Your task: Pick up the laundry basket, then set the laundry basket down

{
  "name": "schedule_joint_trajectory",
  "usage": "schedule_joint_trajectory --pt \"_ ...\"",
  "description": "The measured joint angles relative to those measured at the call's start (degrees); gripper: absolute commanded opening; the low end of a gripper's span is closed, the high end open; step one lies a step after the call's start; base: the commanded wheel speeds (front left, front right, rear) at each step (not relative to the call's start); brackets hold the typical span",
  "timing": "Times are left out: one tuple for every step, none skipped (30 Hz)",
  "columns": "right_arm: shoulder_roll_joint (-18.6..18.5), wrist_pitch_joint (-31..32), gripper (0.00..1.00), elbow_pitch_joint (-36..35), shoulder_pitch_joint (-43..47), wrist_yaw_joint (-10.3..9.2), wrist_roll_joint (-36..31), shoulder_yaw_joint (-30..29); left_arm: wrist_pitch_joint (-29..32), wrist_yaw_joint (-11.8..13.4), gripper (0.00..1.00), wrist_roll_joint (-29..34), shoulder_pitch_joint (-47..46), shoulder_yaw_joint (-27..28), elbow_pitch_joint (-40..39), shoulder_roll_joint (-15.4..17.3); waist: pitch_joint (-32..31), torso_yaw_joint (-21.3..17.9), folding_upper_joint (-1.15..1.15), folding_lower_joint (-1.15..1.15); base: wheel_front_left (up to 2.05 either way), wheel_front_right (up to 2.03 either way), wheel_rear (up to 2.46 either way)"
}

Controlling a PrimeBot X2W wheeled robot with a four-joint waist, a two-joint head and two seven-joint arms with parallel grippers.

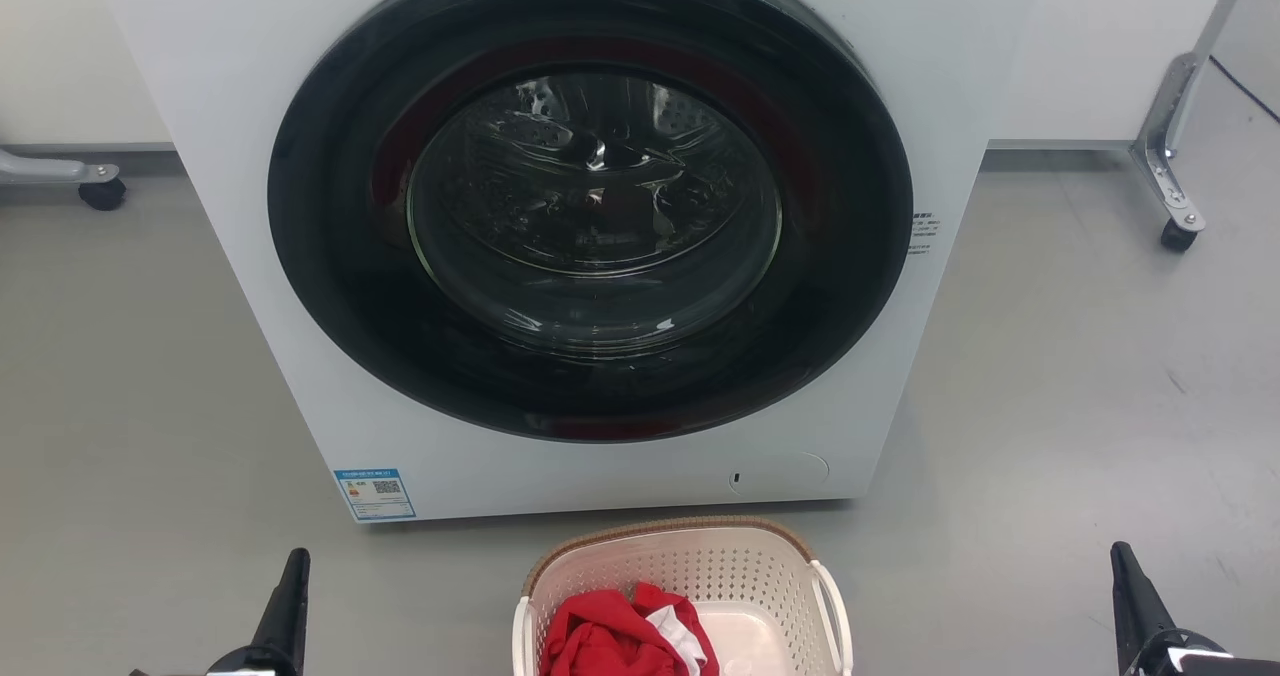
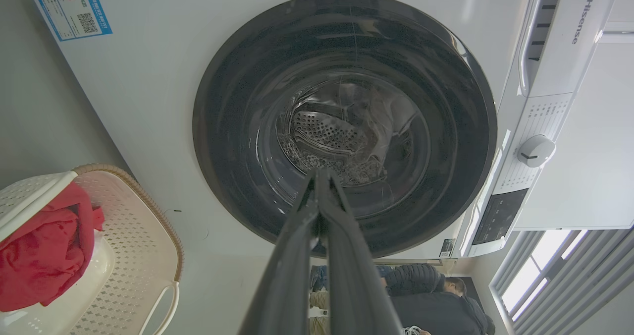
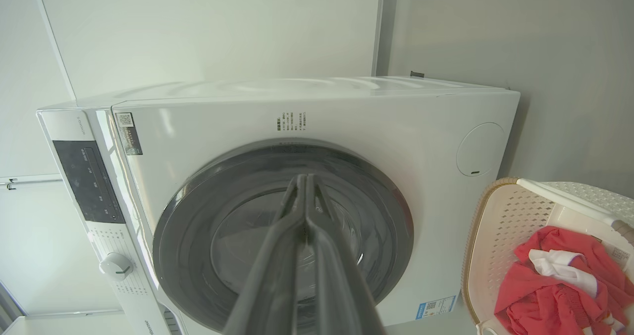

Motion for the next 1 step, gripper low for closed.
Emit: schedule_joint_trajectory --pt "0.0 -0.01 0.0 0.0 0.0 0.0 0.0 0.0 0.0 0.0 0.0 0.0 0.0 0.0 0.01 0.0 0.0 0.0 0.0 0.0 0.0 0.0 0.0"
